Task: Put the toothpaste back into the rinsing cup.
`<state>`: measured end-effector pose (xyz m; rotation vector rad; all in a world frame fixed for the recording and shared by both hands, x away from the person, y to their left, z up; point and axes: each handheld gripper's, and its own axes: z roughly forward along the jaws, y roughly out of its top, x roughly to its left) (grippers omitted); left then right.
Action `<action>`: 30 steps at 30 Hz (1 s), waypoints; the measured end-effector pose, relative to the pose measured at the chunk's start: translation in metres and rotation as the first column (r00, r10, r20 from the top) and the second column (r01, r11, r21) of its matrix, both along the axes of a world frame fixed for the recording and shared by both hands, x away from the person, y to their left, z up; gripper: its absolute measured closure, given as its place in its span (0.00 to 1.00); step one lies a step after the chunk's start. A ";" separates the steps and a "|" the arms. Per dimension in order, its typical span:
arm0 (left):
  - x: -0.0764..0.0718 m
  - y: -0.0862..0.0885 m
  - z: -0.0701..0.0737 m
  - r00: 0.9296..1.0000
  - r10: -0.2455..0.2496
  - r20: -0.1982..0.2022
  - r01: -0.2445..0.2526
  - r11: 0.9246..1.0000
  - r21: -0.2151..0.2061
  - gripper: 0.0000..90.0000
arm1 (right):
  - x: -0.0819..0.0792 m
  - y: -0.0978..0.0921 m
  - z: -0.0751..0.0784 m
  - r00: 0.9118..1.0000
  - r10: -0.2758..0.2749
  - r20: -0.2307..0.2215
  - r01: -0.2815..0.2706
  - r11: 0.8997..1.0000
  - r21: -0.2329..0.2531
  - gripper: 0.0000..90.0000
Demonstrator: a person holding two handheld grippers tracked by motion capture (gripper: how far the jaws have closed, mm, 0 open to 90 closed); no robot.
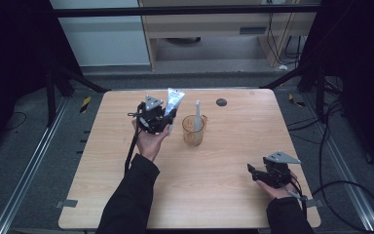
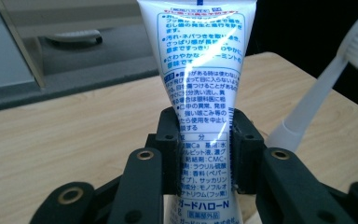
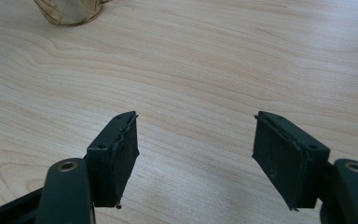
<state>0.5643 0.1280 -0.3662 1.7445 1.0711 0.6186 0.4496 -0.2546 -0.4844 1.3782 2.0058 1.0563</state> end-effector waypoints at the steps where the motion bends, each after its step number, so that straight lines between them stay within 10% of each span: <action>1: 0.001 -0.001 0.001 1.000 0.003 0.010 -0.003 1.000 -0.005 0.77 | 0.000 0.000 0.000 1.000 -0.001 -0.002 0.001 1.000 0.005 0.34; 30: 0.027 -0.031 -0.008 0.995 0.050 0.088 -0.037 0.990 -0.138 0.77 | -0.002 0.000 -0.002 1.000 -0.004 0.019 0.004 1.000 -0.020 0.34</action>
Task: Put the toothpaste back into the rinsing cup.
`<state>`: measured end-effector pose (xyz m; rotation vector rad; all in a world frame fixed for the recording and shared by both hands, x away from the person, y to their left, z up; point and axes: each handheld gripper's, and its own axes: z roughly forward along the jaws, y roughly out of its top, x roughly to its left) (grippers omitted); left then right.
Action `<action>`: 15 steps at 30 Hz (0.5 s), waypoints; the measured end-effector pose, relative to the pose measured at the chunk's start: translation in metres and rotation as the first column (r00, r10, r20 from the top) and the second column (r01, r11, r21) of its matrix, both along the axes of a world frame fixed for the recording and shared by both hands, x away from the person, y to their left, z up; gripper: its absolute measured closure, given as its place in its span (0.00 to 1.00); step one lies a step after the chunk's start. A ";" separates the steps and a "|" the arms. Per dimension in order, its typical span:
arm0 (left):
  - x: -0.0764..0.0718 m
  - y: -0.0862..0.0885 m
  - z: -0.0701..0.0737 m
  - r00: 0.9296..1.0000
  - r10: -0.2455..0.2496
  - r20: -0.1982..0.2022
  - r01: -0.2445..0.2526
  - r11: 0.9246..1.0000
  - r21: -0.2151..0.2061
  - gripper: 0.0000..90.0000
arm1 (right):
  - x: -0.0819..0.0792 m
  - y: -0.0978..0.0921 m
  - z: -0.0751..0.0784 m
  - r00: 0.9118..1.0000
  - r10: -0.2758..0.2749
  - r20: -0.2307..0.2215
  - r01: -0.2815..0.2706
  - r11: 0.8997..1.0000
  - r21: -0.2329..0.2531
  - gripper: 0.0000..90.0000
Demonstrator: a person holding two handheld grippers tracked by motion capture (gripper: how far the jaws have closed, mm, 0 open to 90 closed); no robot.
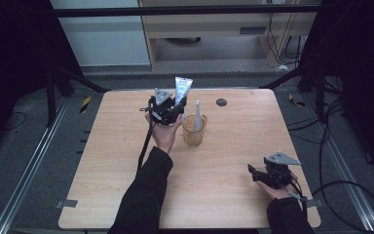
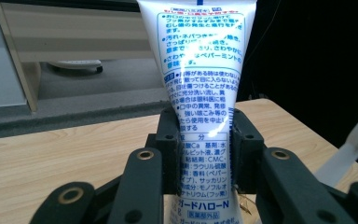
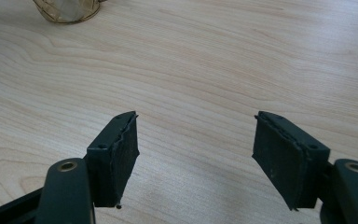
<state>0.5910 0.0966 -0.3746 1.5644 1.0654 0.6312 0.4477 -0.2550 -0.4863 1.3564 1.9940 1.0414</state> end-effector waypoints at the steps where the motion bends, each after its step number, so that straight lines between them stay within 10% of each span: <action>1: 0.001 -0.001 -0.001 1.000 0.001 0.002 -0.001 1.000 -0.003 0.77 | 0.000 0.000 0.000 1.000 0.000 0.000 0.000 1.000 0.000 0.34; 15: 0.005 -0.019 -0.011 0.999 -0.035 0.009 0.035 0.999 0.011 0.77 | 0.000 0.000 -0.001 1.000 0.009 0.003 -0.009 1.000 -0.009 0.35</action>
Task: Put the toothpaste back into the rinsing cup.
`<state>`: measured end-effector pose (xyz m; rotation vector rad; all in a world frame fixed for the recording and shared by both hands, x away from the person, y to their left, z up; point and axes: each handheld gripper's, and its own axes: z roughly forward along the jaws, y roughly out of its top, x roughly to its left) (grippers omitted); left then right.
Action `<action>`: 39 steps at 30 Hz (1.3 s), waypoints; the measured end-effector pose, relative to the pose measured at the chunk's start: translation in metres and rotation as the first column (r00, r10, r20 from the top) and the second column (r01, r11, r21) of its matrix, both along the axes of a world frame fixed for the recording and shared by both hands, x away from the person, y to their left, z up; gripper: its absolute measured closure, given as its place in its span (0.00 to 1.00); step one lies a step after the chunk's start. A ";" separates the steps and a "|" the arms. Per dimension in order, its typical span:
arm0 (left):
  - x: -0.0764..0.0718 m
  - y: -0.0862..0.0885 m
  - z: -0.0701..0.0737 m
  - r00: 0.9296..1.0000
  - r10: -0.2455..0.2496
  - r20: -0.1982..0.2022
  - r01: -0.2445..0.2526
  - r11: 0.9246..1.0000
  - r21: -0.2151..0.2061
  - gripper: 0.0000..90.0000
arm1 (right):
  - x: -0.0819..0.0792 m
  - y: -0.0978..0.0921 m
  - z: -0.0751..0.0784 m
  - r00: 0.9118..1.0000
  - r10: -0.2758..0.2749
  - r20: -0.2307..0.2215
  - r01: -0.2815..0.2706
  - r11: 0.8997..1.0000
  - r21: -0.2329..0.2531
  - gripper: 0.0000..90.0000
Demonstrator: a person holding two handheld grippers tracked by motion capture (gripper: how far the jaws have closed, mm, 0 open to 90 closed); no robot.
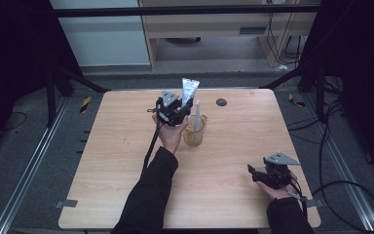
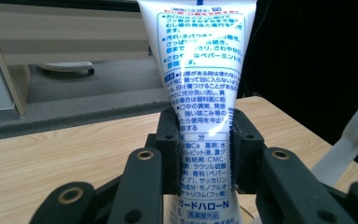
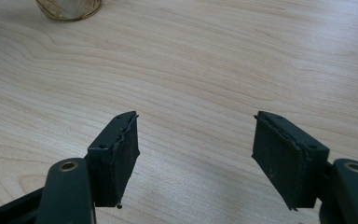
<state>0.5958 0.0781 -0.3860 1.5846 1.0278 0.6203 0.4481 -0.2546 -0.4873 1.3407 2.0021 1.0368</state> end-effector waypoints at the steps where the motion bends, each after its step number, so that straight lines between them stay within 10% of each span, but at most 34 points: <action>1: 0.001 -0.001 -0.001 1.000 0.001 -0.003 -0.001 1.000 0.001 0.77 | 0.000 0.000 0.000 1.000 0.000 -0.002 0.000 1.000 0.001 0.35; 39: 0.013 -0.018 -0.031 0.998 -0.031 -0.049 0.033 0.999 0.037 0.75 | 0.000 0.001 -0.002 1.000 0.006 -0.018 -0.006 1.000 0.008 0.34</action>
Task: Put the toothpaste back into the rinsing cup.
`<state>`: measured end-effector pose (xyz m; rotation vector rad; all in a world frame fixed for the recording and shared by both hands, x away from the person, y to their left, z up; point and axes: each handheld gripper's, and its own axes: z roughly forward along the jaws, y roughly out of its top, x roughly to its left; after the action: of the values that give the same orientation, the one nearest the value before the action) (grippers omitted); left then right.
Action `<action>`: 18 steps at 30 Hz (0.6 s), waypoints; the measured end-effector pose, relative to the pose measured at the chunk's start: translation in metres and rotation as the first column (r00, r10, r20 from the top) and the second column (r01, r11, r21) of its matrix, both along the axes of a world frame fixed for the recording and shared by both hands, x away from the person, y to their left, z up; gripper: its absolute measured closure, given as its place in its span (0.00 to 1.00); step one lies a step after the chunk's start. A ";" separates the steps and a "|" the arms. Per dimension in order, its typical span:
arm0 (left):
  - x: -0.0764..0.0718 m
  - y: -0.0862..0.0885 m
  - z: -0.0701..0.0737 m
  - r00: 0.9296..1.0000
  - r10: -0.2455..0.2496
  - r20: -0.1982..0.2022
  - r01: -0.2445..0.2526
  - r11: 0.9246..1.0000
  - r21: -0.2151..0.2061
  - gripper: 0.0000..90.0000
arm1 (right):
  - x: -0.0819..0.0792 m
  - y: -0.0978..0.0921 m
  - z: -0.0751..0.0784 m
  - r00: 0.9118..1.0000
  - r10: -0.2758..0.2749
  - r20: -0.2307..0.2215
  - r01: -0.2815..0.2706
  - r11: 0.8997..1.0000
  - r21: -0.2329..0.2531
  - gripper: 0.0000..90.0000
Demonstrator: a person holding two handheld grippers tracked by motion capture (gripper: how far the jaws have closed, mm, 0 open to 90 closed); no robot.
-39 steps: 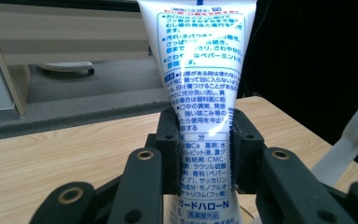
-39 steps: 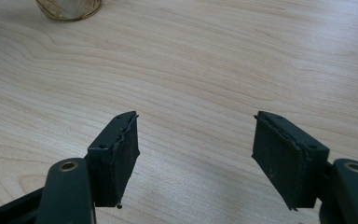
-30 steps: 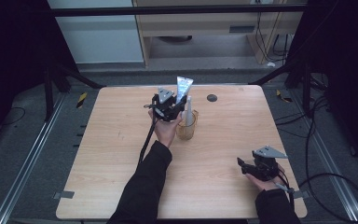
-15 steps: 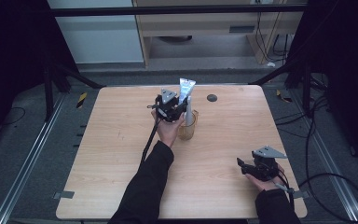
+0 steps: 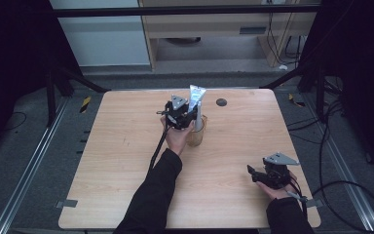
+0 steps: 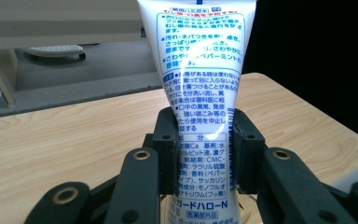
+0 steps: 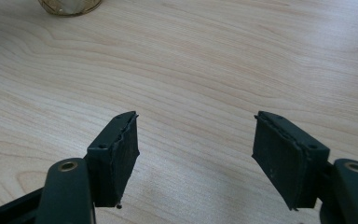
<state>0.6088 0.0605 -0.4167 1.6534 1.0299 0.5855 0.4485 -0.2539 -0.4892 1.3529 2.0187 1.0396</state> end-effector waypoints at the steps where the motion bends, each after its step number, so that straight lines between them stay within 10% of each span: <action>1: 0.000 0.000 -0.001 1.000 -0.001 -0.002 0.001 1.000 -0.002 0.75 | 0.000 0.000 0.000 1.000 0.002 0.005 -0.002 1.000 -0.005 0.34; 18: -0.003 0.004 -0.007 0.999 -0.018 -0.035 0.020 0.999 0.042 0.71 | 0.001 0.000 -0.001 1.000 0.006 0.009 -0.006 1.000 -0.014 0.34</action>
<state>0.6062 0.0648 -0.4236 1.7133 1.0318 0.5715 0.4493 -0.2540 -0.4901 1.3330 2.0210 1.0314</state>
